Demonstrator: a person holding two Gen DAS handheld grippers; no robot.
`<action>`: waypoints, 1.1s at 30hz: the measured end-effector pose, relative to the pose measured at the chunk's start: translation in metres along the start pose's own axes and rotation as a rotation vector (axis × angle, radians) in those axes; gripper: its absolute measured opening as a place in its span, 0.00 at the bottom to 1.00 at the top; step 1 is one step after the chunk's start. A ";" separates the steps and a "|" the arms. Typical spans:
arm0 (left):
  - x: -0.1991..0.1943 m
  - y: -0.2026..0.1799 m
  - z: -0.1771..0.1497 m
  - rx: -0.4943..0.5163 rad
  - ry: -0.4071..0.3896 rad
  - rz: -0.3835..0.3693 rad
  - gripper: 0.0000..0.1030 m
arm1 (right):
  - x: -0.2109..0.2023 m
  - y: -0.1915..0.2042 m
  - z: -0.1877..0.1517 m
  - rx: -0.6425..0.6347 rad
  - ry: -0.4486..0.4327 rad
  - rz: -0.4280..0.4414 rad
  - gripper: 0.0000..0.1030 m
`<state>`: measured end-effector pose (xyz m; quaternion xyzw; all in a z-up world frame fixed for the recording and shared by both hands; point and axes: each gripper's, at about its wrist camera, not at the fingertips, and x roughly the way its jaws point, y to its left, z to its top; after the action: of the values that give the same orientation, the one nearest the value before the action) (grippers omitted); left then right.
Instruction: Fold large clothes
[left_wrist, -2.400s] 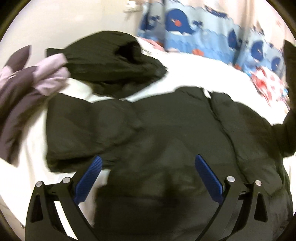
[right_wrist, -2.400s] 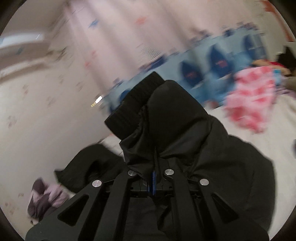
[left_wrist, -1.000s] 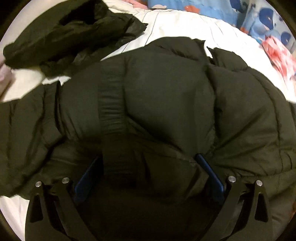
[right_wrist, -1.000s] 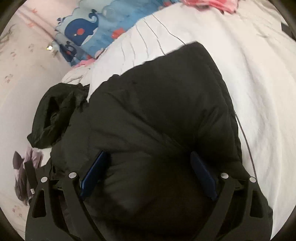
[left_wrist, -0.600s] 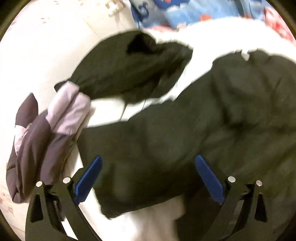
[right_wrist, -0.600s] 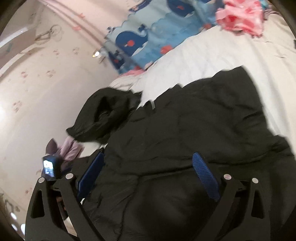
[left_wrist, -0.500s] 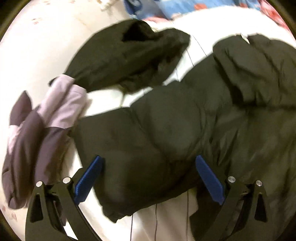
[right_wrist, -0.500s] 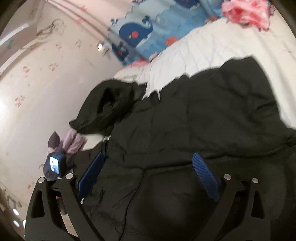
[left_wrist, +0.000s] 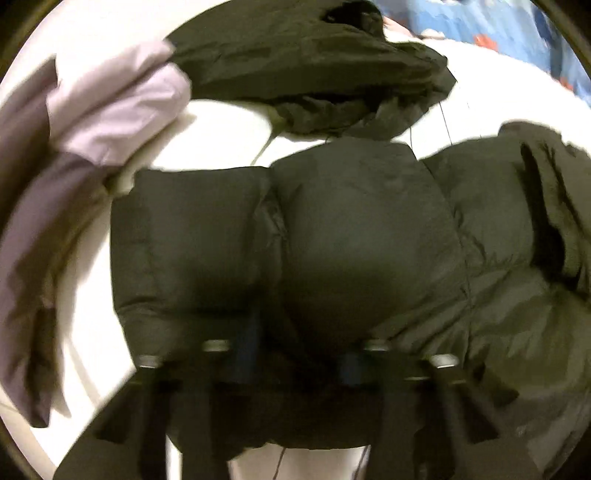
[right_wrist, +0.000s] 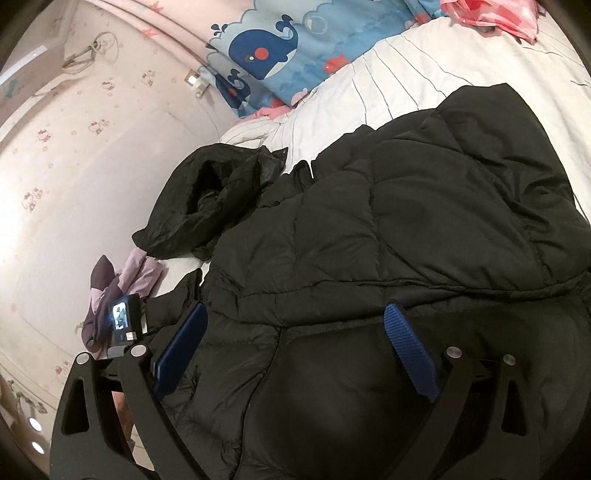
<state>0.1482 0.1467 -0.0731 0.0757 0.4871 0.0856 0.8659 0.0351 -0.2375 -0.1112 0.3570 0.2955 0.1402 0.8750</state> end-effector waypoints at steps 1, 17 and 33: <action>-0.004 0.007 0.001 -0.033 -0.017 -0.042 0.14 | 0.000 0.000 0.000 0.000 -0.001 0.000 0.90; -0.140 0.089 -0.010 -0.524 -0.455 -0.853 0.08 | 0.158 0.211 -0.025 -0.782 0.235 -0.194 0.93; -0.123 0.131 -0.013 -0.641 -0.449 -1.010 0.08 | 0.231 0.181 -0.012 -0.503 0.339 -0.072 0.23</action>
<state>0.0650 0.2478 0.0504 -0.4097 0.2196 -0.2095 0.8603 0.2028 0.0025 -0.0865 0.0899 0.4060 0.2354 0.8785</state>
